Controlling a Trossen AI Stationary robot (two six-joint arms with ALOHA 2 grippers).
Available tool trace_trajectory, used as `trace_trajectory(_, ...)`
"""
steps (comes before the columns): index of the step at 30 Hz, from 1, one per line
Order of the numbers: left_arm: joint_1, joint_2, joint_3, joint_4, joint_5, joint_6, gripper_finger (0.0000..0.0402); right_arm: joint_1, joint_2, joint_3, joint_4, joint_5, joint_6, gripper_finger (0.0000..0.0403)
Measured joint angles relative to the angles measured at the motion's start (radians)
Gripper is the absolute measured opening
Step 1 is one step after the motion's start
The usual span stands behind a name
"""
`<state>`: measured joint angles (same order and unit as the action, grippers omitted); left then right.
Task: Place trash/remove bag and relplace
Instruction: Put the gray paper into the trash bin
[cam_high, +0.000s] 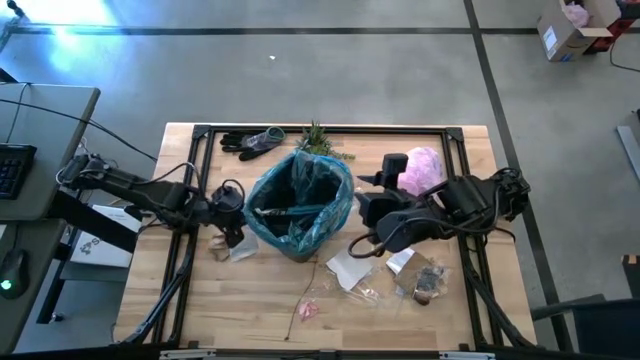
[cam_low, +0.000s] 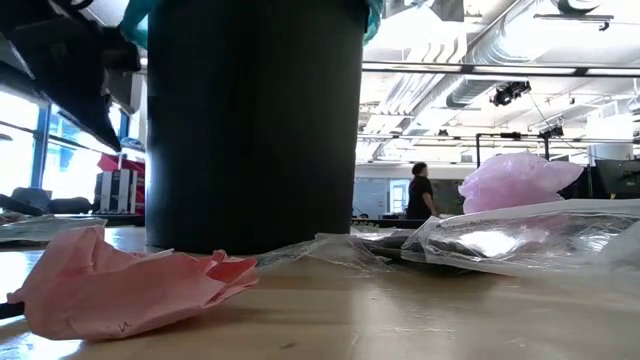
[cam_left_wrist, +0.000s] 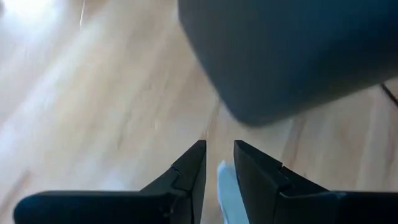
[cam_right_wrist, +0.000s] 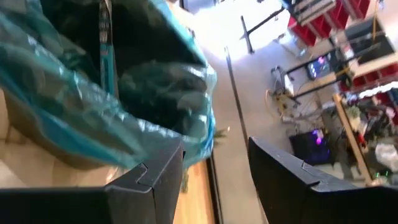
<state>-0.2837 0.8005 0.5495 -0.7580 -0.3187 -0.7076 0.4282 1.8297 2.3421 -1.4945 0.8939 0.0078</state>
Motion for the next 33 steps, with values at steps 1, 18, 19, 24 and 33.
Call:
trace_trajectory(1,-0.009,0.0,-0.001,-0.019,0.005,-0.051,0.0067,0.0,0.0,0.0,-0.024,-0.002,0.026,0.0167)
trace_trajectory(18,-0.169,0.196,-0.016,-0.161,0.087,-0.456,0.0067,0.011,0.0,0.0,-0.077,-0.164,0.143,0.0167)
trace_trajectory(19,-0.177,0.213,-0.016,-0.156,0.091,-0.464,0.0067,0.014,0.0,0.0,-0.077,-0.176,0.15,0.0167)
trace_trajectory(24,-0.213,0.301,-0.016,-0.085,0.098,-0.477,0.0067,0.031,0.0,0.0,-0.077,-0.216,0.175,0.0167)
trace_trajectory(33,-0.223,0.487,-0.016,0.072,0.09,-0.458,0.0067,0.102,0.0,0.0,-0.077,-0.218,0.21,0.0167)
